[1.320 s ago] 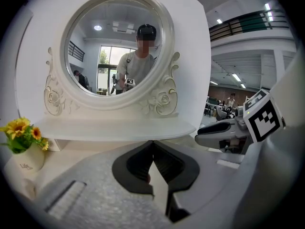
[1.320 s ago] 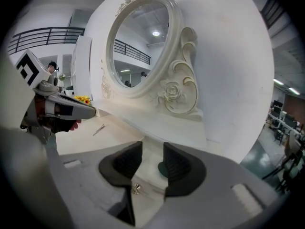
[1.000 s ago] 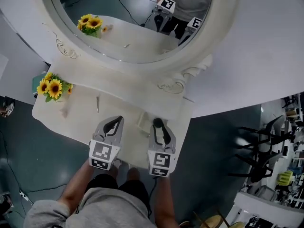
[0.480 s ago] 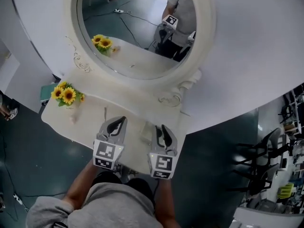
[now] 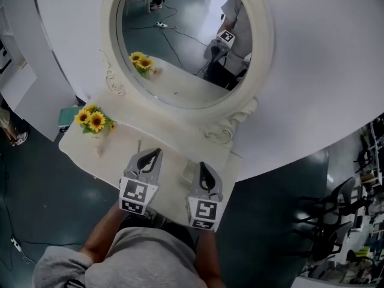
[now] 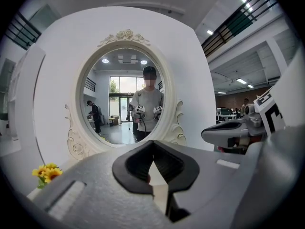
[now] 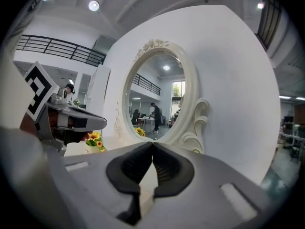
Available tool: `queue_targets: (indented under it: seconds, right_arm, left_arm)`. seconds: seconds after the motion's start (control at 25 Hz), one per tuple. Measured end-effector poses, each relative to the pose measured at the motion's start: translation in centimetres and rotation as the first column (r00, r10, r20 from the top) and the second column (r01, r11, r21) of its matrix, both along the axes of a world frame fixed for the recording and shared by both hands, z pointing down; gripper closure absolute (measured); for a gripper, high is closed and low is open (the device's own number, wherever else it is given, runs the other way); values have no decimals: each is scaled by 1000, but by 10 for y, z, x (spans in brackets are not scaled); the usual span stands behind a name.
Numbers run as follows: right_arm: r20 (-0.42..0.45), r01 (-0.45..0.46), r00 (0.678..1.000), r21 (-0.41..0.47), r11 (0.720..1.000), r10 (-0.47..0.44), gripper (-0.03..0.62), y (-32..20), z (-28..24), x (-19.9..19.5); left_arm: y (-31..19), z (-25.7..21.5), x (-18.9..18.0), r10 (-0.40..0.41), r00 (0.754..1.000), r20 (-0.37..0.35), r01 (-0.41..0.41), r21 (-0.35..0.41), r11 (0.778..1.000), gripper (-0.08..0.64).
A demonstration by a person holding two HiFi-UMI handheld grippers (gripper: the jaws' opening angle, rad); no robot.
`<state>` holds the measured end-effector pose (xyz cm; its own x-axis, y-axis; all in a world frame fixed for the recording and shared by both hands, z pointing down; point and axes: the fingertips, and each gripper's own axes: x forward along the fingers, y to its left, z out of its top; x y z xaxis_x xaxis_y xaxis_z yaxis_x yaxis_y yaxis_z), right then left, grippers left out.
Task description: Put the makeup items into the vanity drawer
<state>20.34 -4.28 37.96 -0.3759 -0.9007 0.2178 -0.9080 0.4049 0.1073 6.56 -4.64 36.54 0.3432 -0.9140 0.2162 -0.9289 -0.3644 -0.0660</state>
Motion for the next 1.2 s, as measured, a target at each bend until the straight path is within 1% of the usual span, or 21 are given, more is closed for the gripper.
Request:
queue_targets:
  seconds: [0.24, 0.4, 0.6, 0.76, 0.96, 1.08, 1.2]
  right_arm:
    - [3, 41, 999, 15, 999, -41, 586, -3, -2, -7]
    - [9, 82, 997, 5, 997, -82, 586, -6, -3, -18]
    - [15, 166, 986, -16, 986, -166, 586, -11, 3, -52]
    - [14, 256, 967, -42, 966, -256, 586, -12, 13, -89]
    - [14, 349, 937, -80, 934, -349, 586, -13, 29, -137]
    - [12, 392, 919, -110, 913, -393, 586, -14, 43, -161]
    - [8, 417, 907, -144, 897, -420, 586, -19, 60, -181]
  left_arm:
    - [3, 0, -5, -34, 999, 0, 34, 11, 999, 549]
    - [5, 0, -13, -70, 998, 0, 70, 3, 998, 549]
    - [10, 5, -42, -143, 990, 2, 143, -12, 990, 549]
    - [18, 16, -76, -229, 973, 6, 229, -40, 973, 549]
    - [28, 32, -118, -318, 948, 13, 318, -76, 945, 549]
    - [31, 46, -138, -358, 933, 16, 358, -106, 928, 549]
    - [30, 61, -154, -385, 923, 14, 383, -136, 914, 549]
